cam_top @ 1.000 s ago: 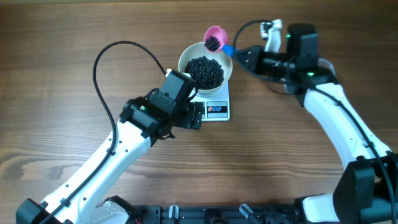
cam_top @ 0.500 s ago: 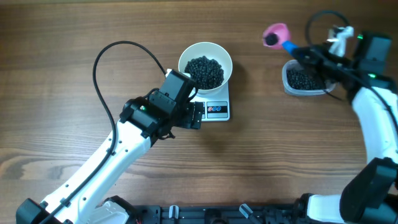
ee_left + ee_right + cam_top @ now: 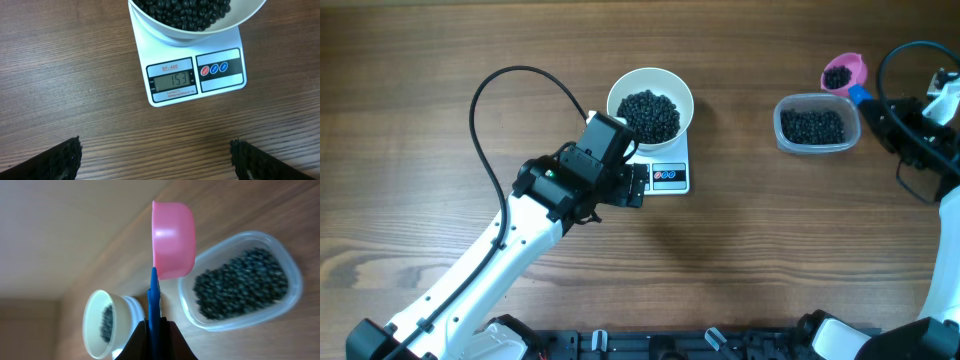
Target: Scoop item into bowl and weigh 150g on scale
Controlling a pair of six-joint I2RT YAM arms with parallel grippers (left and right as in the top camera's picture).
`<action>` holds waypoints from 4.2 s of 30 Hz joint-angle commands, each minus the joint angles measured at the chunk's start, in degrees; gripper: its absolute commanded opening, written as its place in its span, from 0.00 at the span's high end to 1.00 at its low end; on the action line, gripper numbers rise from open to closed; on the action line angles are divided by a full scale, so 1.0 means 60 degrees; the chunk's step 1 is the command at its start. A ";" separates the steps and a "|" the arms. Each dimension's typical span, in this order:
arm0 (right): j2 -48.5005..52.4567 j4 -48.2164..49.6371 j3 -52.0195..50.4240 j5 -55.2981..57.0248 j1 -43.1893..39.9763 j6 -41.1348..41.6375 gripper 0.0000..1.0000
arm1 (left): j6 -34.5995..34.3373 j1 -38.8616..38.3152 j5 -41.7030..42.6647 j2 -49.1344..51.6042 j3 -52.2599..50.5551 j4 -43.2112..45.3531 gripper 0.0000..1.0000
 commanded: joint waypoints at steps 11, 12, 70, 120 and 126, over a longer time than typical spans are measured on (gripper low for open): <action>0.0452 -0.0710 -0.0284 0.3155 0.0827 -0.1960 0.96 | 0.0084 0.0080 0.0051 0.0058 -0.0058 0.0022 0.00; 0.0514 -0.0681 -0.0284 0.3155 0.0896 -0.1960 0.96 | 0.0084 0.0080 0.0051 0.0058 -0.0058 0.0022 0.00; 0.1122 -0.0321 -0.0277 1.0757 0.5916 -0.4379 0.96 | 0.0084 0.0080 0.0051 0.0058 -0.0058 0.0022 0.00; 0.1719 0.3923 0.0036 0.1111 0.6794 -0.1993 0.96 | 0.0084 0.0080 0.0051 0.0058 -0.0058 0.0022 0.00; 0.1789 0.3880 0.0033 0.3242 0.7752 -0.2197 0.96 | 0.0084 0.0080 0.0051 0.0058 -0.0058 0.0022 0.00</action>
